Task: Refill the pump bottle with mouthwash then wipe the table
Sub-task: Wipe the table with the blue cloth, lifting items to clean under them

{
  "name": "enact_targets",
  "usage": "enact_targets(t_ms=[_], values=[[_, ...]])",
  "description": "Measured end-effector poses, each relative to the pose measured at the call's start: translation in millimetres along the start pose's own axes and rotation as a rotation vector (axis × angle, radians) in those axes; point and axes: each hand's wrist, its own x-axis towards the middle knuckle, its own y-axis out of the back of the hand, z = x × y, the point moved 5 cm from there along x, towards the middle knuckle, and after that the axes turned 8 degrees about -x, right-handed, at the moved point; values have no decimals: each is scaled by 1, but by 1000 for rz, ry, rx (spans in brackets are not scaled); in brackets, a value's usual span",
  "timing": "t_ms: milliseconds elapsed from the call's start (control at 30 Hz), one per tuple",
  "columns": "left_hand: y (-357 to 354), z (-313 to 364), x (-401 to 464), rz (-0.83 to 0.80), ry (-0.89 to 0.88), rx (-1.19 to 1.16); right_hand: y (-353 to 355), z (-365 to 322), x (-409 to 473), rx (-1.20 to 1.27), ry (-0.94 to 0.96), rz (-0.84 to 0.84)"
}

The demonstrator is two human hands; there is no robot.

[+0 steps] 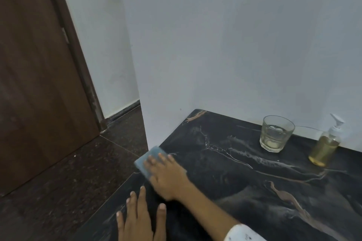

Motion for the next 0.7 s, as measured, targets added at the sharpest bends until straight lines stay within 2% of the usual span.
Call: enact_targets(t_ms=[67,100,133,200,267,333,400,500,567,700], values=[[-7,28,-11,86,-86,-289,-4,-21,-32,-6,207,-8],[-14,32,-13,121,-66,-341,-5,-22,-52,18,260,-10],[-20,29,-9,88,-25,-271,-3,-15,-71,69,265,5],[-14,3,10,60,-23,-99,2,22,-97,103,167,33],[-7,-12,16,-7,-40,45,6,71,-102,33,9,4],[-12,-1,16,-106,-51,170,9,118,-84,-4,-176,-47],[-17,12,13,-144,-63,193,7,144,-52,-4,-297,-108],[-23,16,9,-139,-36,159,-2,140,4,24,-354,-140],[-22,20,4,-115,-50,162,-2,115,28,33,-302,-117],[-22,22,1,-79,-57,127,11,51,6,96,-10,-38]])
